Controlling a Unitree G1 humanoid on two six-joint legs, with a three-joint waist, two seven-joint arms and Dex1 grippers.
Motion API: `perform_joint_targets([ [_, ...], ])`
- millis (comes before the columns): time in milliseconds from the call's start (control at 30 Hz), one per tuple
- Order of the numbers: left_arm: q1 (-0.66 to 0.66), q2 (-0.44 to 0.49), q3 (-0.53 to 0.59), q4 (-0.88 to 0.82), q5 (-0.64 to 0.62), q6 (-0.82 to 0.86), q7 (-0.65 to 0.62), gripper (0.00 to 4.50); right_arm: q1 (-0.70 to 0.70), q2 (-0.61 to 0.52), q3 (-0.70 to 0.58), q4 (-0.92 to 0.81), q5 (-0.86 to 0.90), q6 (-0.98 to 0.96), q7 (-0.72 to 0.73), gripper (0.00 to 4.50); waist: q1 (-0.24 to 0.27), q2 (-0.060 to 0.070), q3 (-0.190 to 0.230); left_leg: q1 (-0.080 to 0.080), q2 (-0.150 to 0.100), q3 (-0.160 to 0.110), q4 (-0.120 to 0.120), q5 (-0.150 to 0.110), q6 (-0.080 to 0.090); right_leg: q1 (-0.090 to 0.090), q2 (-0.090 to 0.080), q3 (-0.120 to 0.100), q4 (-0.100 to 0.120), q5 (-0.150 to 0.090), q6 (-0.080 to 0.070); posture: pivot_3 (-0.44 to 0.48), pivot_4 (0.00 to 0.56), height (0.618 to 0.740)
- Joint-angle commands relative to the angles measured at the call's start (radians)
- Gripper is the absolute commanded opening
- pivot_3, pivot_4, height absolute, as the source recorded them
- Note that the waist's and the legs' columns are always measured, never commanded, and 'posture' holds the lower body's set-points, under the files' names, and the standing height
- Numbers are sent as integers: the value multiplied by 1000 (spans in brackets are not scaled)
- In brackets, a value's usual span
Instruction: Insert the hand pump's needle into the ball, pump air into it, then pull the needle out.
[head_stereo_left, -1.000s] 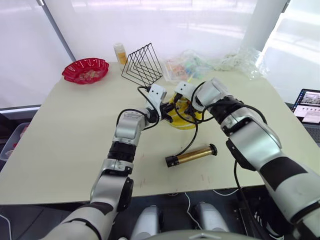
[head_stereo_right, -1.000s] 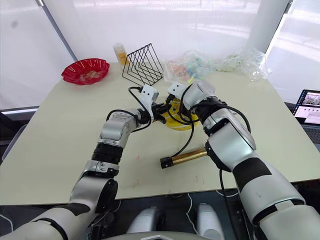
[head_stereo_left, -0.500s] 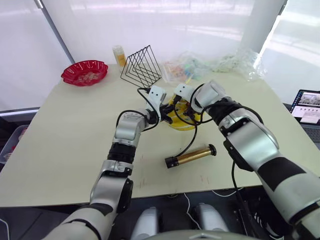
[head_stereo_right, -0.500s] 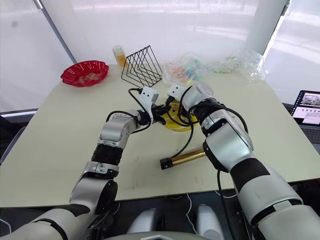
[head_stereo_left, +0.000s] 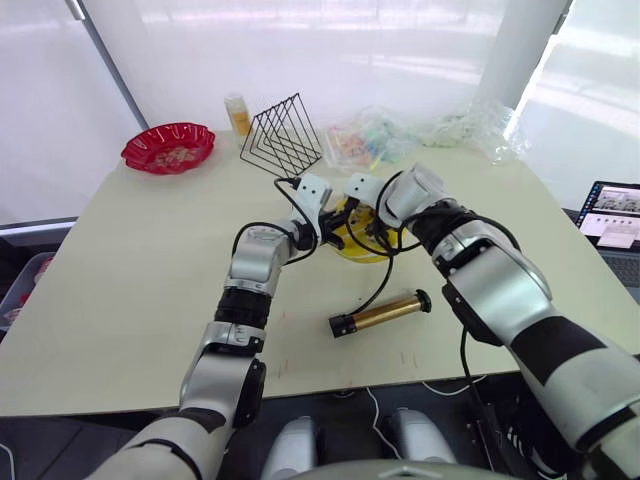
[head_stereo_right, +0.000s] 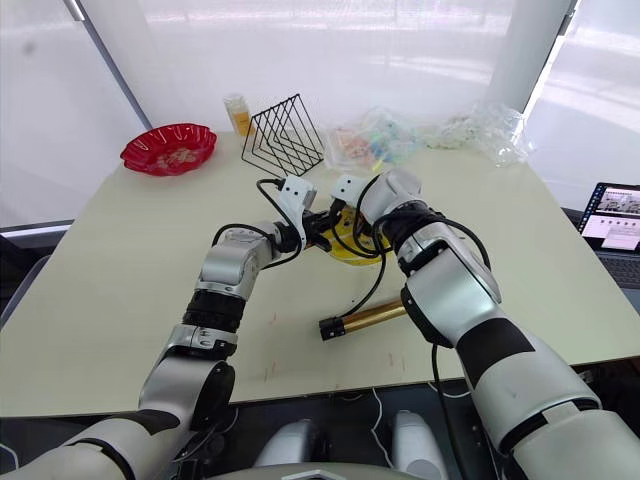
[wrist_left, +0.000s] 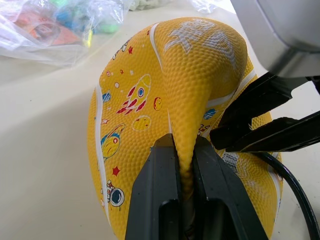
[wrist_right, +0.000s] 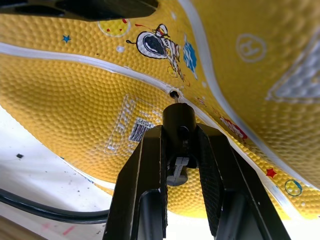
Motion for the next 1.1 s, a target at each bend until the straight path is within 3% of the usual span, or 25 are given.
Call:
perform_joint_targets([
  [33,17,-95,-118,-37,-89,34,-152,26,66,85,-11,28,29,-65,-27,361,-1,0,-1,0,0,0,0,0,0,0,0,0,0,0,0,0,150,737],
  [400,26,-102,-125,-44,-98,25,-173,26,61,97,-144,45,92,-34,-70,361,-6,0,-4,1,0,-1,-2,0,0,0,0,0,-1,0,0,0,150,737],
  [767,12,-97,-96,-10,-94,14,-163,26,88,80,-117,42,50,-73,-52,361,-6,0,-4,2,0,-2,-6,0,0,0,0,-1,-2,-1,-2,0,150,737],
  [1100,-4,-76,-66,37,-74,-21,-176,26,107,-9,-65,-67,15,-118,43,361,-3,2,-2,1,-1,-5,-7,0,0,0,2,-4,-3,-1,-1,0,150,737],
])
